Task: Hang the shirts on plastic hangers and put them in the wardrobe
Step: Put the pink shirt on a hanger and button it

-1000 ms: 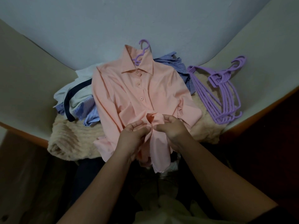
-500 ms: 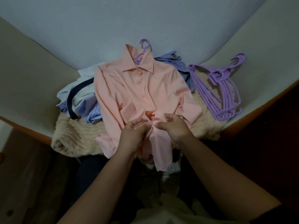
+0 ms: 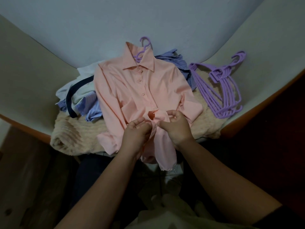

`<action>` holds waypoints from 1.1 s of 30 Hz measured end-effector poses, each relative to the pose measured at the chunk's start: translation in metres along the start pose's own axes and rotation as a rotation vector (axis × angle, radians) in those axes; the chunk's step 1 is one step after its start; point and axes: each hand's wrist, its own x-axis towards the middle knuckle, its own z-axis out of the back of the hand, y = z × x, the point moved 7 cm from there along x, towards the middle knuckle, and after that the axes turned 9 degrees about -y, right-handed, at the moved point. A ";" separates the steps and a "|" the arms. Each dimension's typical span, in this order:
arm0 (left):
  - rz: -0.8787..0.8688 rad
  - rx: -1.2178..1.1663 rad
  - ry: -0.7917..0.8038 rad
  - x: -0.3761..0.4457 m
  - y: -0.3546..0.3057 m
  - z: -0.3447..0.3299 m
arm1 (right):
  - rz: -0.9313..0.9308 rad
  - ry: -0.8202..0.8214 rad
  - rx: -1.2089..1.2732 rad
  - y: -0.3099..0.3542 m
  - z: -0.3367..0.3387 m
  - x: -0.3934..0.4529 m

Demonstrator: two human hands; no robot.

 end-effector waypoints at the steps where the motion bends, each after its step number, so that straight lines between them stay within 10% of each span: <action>1: -0.004 -0.007 -0.013 0.000 0.001 0.000 | 0.046 -0.003 0.001 0.003 0.000 -0.002; 20: -0.379 0.321 -0.034 -0.014 0.002 0.006 | 0.157 0.015 -0.135 0.006 0.002 -0.026; 33: 0.167 -0.040 -0.022 0.004 0.018 0.011 | 0.136 0.056 -0.141 -0.002 0.000 -0.016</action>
